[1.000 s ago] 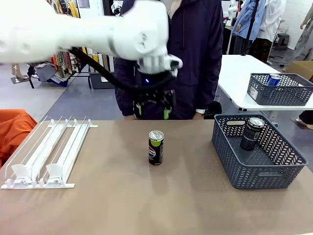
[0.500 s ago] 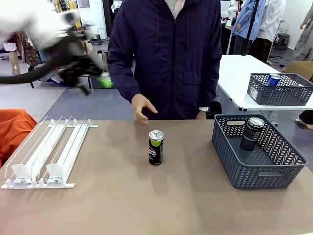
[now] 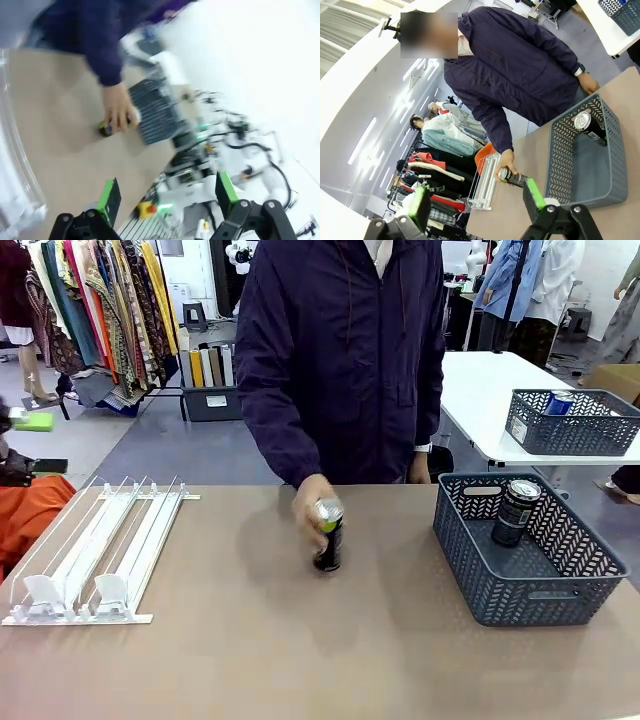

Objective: Retrieve and store the cans from the dispenser.
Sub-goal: Pick up one can from the Automatic Can Dispenser and place it in the middle of the table.

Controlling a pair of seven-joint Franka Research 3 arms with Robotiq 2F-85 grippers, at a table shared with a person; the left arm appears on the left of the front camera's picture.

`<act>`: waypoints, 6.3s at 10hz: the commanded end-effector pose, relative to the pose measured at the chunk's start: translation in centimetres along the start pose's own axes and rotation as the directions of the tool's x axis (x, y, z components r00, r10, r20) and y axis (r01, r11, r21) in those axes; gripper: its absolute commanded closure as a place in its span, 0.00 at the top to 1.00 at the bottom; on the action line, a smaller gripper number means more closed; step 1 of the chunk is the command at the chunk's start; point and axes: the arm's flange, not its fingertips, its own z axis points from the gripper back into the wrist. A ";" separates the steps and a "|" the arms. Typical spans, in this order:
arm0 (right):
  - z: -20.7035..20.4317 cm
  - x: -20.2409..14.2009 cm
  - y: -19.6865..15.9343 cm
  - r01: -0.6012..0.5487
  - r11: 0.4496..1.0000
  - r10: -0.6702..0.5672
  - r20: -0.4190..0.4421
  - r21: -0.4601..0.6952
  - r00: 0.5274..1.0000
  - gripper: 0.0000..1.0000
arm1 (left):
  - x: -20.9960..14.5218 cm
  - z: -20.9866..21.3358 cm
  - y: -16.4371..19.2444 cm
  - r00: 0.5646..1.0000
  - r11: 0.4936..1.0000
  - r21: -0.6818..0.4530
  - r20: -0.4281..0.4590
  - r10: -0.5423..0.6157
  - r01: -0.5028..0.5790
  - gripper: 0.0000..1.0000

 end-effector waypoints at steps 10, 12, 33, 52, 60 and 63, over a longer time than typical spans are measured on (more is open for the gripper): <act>-0.3 0.3 0.2 -0.027 0.999 0.027 0.020 0.028 0.999 1.00 | 1.4 -1.3 -1.5 0.997 0.986 0.160 -0.059 0.054 -0.044 1.00; -0.3 0.3 0.2 -0.027 0.999 0.027 0.020 0.028 0.999 1.00 | 1.4 -1.3 -1.5 0.997 0.986 0.160 -0.059 0.054 -0.044 1.00; -0.3 0.3 0.2 -0.027 0.999 0.027 0.020 0.028 0.999 1.00 | 1.4 -1.3 -1.5 0.997 0.986 0.160 -0.059 0.054 -0.044 1.00; -0.3 0.3 0.2 -0.027 0.999 0.027 0.020 0.028 0.999 1.00 | 1.4 -1.3 -1.5 0.997 0.986 0.160 -0.059 0.054 -0.044 1.00; -0.3 0.3 0.2 -0.027 0.999 0.027 0.020 0.028 0.999 1.00 | 1.4 -1.3 -1.5 0.997 0.986 0.160 -0.059 0.054 -0.044 1.00; -0.3 0.3 0.2 -0.027 0.999 0.027 0.020 0.028 0.999 1.00 | 1.4 -1.3 -1.5 0.997 0.986 0.160 -0.059 0.054 -0.044 1.00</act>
